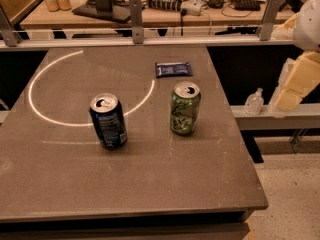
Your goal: Move rxbar blueberry near pepsi can
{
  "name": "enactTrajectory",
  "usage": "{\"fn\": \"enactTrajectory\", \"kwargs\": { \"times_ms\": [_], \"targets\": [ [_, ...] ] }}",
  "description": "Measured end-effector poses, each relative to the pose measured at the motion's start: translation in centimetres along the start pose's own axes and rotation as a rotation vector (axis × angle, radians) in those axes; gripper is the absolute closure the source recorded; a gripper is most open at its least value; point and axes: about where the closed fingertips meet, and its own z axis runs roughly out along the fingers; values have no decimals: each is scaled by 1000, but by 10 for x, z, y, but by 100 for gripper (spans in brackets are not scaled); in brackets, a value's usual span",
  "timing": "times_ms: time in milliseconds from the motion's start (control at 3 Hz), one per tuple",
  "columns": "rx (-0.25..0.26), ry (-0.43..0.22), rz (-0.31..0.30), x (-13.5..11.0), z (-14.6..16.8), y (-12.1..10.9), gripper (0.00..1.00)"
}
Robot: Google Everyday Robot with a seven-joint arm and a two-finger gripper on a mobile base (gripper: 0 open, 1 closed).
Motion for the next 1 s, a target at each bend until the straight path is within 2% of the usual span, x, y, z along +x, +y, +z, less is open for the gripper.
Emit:
{"fn": "enactTrajectory", "kwargs": {
  "times_ms": [333,1000],
  "targets": [
    [8,-102,21,-20,10,-45,0],
    [-48,-407,-17,-37,81,-112,0]
  ]
}}
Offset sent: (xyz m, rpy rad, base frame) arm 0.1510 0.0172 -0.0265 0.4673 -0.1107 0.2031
